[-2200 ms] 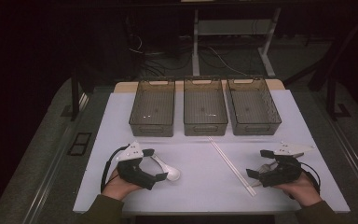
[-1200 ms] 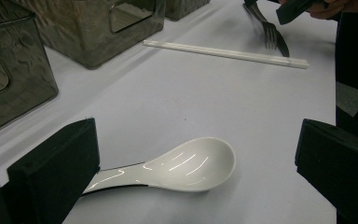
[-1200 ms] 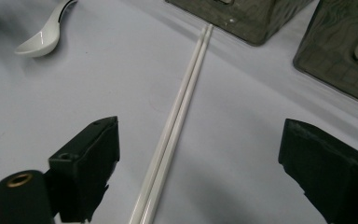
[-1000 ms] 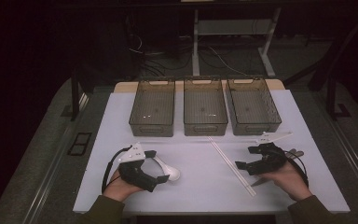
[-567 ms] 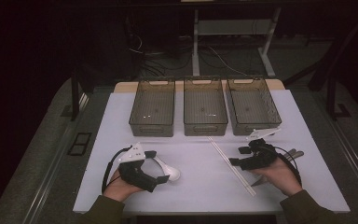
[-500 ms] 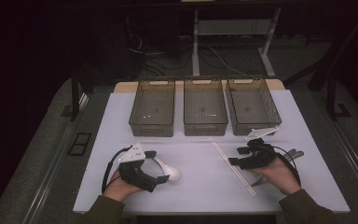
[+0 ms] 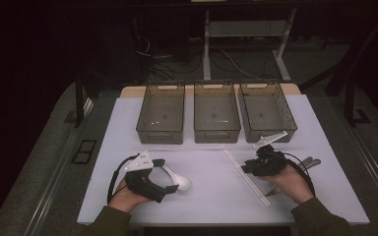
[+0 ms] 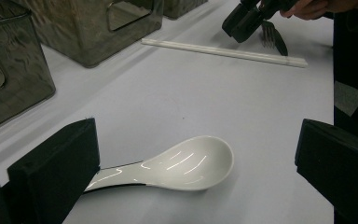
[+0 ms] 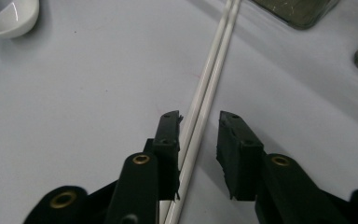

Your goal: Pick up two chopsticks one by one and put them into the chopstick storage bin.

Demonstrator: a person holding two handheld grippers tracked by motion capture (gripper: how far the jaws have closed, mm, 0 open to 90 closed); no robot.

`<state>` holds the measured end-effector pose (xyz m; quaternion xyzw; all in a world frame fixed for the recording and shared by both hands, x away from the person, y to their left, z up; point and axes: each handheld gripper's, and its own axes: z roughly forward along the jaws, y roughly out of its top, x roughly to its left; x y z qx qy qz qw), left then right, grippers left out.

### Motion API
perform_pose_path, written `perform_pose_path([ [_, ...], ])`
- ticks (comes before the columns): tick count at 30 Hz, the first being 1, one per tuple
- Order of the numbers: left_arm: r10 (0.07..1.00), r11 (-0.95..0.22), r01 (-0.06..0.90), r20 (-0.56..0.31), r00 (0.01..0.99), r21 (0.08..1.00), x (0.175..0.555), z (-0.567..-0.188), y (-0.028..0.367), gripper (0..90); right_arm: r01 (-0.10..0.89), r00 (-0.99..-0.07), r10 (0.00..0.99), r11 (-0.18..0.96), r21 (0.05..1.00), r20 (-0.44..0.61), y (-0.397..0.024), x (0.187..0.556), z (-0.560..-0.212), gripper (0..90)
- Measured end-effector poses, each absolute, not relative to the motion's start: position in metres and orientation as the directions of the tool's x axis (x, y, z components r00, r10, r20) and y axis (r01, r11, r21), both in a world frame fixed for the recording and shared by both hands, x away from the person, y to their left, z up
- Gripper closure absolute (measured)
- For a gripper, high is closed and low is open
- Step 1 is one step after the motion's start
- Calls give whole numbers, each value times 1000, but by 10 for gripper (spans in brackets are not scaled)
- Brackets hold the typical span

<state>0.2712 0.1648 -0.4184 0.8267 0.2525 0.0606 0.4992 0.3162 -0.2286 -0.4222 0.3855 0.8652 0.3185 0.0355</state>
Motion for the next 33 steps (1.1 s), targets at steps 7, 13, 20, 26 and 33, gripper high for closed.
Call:
perform_pose_path([
  [7, 476, -376, 357, -153, 866, 855, 271, -419, 165, 0, 645, -708, 684, 524, 556, 175, -225, 316, -428, 755],
  [13, 474, -378, 355, -150, 868, 855, 271, -418, 165, 0, 653, -706, 687, 536, 535, 172, -224, 314, -430, 791],
  [20, 473, -379, 355, -151, 868, 855, 271, -418, 165, 0, 659, -702, 691, 539, 524, 171, -223, 313, -431, 818],
  [26, 473, -377, 356, -153, 868, 855, 271, -418, 165, 0, 661, -701, 696, 553, 507, 154, -220, 312, -433, 812],
  [33, 473, -379, 357, -152, 868, 854, 271, -419, 164, 0, 677, -681, 717, 536, 505, 153, -219, 309, -434, 817],
])
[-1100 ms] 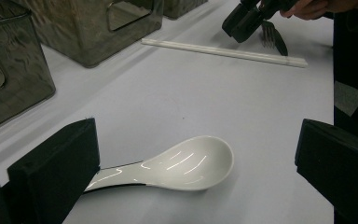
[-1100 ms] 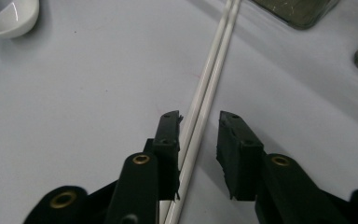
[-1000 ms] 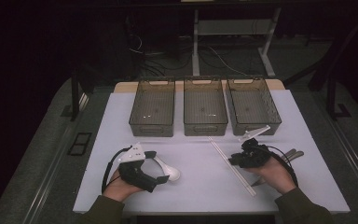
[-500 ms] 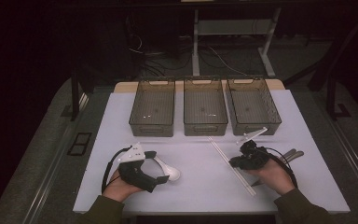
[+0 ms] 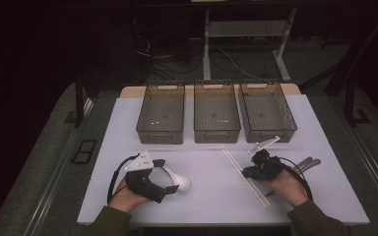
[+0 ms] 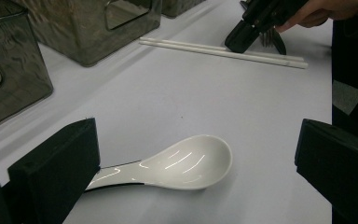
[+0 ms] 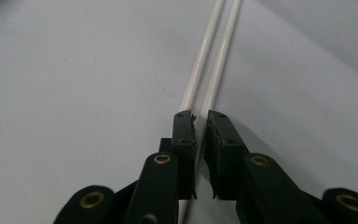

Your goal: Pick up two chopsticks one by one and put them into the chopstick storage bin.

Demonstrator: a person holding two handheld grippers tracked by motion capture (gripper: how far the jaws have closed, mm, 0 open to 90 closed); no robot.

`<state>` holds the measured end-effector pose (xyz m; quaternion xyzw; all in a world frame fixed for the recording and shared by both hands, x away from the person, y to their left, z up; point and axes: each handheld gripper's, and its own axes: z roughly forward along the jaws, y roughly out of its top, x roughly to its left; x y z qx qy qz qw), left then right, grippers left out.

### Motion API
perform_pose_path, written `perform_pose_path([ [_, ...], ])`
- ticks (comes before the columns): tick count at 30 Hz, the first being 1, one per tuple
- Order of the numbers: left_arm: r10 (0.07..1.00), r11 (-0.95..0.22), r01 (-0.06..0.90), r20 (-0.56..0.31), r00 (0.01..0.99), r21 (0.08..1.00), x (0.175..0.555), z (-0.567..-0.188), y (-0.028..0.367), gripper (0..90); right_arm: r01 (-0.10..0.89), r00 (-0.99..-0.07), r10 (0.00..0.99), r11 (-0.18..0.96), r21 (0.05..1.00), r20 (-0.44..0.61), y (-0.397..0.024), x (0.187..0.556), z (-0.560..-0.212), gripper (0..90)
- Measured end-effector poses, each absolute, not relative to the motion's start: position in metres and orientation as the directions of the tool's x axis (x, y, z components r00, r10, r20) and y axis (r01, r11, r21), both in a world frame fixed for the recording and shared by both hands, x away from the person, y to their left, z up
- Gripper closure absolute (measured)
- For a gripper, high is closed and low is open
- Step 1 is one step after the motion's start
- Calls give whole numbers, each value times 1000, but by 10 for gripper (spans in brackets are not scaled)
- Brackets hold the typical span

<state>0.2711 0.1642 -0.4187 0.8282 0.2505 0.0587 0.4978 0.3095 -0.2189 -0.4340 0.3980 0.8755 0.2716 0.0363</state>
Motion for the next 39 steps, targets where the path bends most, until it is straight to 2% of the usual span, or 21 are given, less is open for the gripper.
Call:
perform_pose_path([
  [13, 471, -381, 358, -154, 868, 852, 271, -418, 164, 0, 702, -654, 738, 510, 498, 166, -217, 309, -433, 830],
  [39, 466, -383, 353, -152, 872, 853, 271, -418, 165, 0, 672, -690, 708, 552, 493, 147, -207, 305, -433, 826],
])
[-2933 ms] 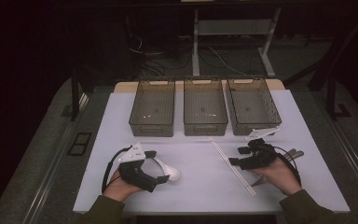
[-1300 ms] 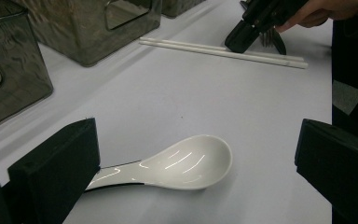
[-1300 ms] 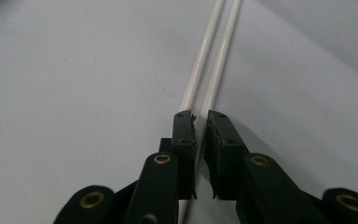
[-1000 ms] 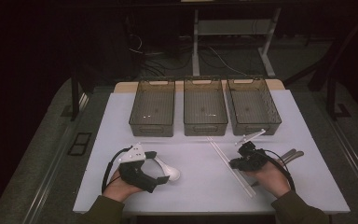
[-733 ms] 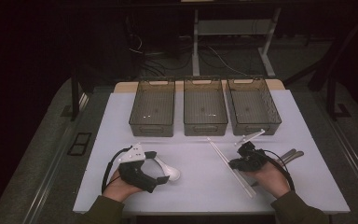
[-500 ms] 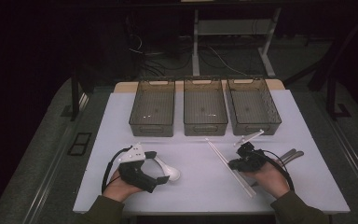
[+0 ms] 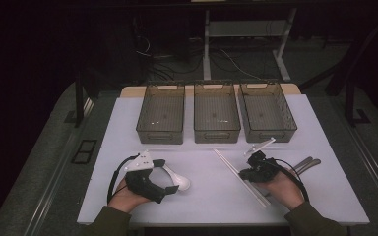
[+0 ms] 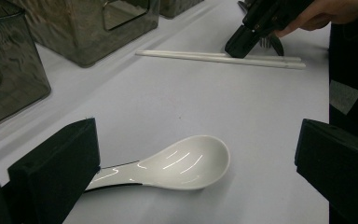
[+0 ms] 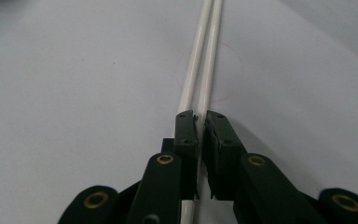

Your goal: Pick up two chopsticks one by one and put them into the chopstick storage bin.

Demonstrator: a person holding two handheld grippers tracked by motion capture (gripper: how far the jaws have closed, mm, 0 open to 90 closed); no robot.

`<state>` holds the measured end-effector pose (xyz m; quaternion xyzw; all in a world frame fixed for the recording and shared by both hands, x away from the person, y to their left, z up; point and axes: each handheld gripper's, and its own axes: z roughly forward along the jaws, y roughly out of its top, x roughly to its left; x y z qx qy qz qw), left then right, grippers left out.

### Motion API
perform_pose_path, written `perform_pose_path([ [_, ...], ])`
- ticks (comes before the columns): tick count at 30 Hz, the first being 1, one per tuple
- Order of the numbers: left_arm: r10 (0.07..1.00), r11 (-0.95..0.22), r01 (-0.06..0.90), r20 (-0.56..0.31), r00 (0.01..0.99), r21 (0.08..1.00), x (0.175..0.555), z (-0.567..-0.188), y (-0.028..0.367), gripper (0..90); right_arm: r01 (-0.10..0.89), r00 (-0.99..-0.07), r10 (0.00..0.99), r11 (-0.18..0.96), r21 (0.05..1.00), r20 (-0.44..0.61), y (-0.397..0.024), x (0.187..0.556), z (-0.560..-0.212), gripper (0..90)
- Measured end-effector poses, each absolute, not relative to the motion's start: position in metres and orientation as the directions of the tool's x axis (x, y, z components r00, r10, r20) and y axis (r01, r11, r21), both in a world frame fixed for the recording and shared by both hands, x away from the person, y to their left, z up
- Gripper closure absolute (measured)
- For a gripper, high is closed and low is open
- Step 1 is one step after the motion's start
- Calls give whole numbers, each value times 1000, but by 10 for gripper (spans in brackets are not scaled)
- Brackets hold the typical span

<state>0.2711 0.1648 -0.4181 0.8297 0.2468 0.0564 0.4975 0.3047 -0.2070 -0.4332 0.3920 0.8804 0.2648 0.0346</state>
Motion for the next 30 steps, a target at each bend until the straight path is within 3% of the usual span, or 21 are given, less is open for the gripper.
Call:
perform_pose_path([
  [10, 467, -382, 358, -157, 870, 852, 271, -419, 163, 0, 680, -666, 738, 540, 496, 110, -202, 300, -433, 843],
  [30, 463, -378, 356, -158, 872, 855, 271, -418, 164, 0, 697, -650, 741, 493, 520, 168, -198, 302, -421, 850],
])
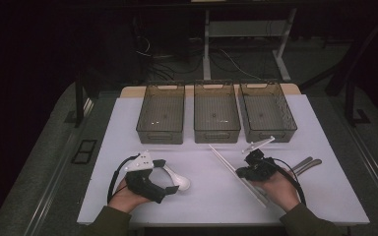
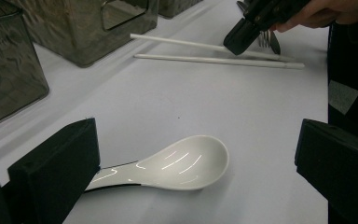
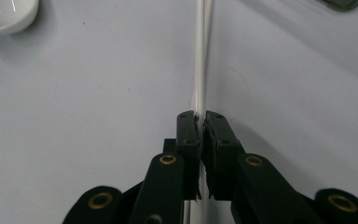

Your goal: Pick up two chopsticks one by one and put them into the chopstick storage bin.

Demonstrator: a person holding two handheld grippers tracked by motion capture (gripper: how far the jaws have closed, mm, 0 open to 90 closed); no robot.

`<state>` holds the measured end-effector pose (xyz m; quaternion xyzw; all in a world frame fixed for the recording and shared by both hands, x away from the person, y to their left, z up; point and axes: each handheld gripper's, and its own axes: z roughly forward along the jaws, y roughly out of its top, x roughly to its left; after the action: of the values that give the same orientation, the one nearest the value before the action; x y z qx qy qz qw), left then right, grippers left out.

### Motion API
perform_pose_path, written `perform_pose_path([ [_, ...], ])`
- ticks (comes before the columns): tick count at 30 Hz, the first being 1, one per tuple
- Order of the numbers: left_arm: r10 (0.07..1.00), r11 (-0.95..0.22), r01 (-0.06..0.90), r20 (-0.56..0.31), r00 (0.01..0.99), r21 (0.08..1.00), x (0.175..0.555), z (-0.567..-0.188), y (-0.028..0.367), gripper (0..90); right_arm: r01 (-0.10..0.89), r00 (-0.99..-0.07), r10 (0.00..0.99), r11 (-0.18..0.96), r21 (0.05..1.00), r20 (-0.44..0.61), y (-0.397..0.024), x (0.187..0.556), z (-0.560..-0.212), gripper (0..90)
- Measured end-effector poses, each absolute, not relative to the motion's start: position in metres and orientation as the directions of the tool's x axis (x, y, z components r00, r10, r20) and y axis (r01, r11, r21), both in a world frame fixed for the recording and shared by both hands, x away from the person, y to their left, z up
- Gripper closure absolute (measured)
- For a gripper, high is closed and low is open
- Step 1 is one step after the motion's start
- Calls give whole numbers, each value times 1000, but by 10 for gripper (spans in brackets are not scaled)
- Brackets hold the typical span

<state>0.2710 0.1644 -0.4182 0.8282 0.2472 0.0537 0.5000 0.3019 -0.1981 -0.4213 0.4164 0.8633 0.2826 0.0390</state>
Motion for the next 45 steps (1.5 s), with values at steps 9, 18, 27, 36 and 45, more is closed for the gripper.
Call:
perform_pose_path([
  [9, 463, -378, 354, -157, 872, 856, 271, -418, 165, 0, 675, -666, 719, 469, 570, 198, -204, 308, -410, 850],
  [18, 462, -376, 350, -154, 874, 858, 271, -418, 165, 0, 651, -676, 704, 434, 623, 217, -213, 317, -393, 851],
  [27, 466, -373, 353, -156, 871, 858, 270, -418, 165, 0, 647, -667, 707, 395, 652, 233, -218, 329, -379, 850],
  [36, 466, -372, 350, -153, 871, 860, 271, -419, 165, 0, 635, -671, 703, 380, 672, 237, -215, 347, -367, 850],
  [45, 467, -375, 346, -147, 872, 860, 271, -419, 163, 0, 628, -680, 694, 384, 677, 236, -198, 366, -352, 850],
])
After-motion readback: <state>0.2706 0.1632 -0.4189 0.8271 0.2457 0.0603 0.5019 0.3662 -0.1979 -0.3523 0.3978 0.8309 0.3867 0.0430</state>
